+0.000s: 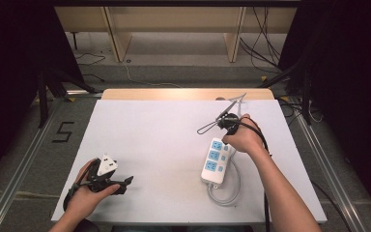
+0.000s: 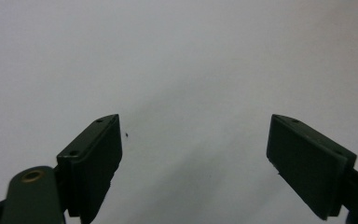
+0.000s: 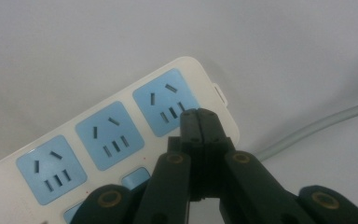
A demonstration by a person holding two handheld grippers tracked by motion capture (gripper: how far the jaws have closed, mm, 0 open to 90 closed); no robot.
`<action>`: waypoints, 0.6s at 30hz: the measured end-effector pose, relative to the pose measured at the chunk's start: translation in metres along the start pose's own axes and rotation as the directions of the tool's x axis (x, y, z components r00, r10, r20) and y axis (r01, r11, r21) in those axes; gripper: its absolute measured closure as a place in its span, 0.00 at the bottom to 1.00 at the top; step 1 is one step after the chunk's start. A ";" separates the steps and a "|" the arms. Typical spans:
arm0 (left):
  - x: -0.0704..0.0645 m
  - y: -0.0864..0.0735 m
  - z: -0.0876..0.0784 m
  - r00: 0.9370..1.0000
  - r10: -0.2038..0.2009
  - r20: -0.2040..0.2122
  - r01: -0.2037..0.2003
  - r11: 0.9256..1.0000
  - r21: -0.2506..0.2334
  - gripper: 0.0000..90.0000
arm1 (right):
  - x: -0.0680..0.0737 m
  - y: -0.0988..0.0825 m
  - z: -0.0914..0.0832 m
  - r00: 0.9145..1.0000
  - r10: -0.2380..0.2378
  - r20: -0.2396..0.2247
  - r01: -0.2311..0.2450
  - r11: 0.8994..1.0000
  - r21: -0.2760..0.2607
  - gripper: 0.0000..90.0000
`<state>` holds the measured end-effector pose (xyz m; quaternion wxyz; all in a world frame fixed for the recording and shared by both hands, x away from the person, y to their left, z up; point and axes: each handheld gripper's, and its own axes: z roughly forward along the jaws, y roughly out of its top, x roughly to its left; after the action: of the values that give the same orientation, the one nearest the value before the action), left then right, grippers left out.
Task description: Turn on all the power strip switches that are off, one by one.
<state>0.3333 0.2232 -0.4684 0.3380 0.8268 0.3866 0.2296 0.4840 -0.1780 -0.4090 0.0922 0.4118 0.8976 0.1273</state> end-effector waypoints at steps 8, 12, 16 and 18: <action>0.000 0.000 0.000 1.000 -0.001 0.001 0.001 1.000 -0.003 0.20 | -0.001 0.001 0.005 1.000 0.001 0.000 -0.001 1.000 0.019 1.00; 0.000 0.000 0.000 1.000 -0.002 0.001 0.002 1.000 -0.003 0.20 | -0.001 0.001 0.008 1.000 0.005 0.000 -0.005 1.000 0.029 1.00; 0.000 0.000 0.000 1.000 -0.001 0.001 0.001 1.000 -0.003 0.20 | -0.002 0.001 0.009 1.000 0.002 0.000 -0.002 0.999 0.037 1.00; 0.000 0.000 0.000 1.000 -0.003 0.001 0.003 1.000 -0.003 0.20 | -0.002 0.001 0.010 1.000 0.001 0.000 -0.001 0.999 0.038 1.00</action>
<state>0.3331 0.2233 -0.4683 0.3396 0.8259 0.3873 0.2293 0.4883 -0.1773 -0.4181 0.0842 0.4140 0.8996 0.1102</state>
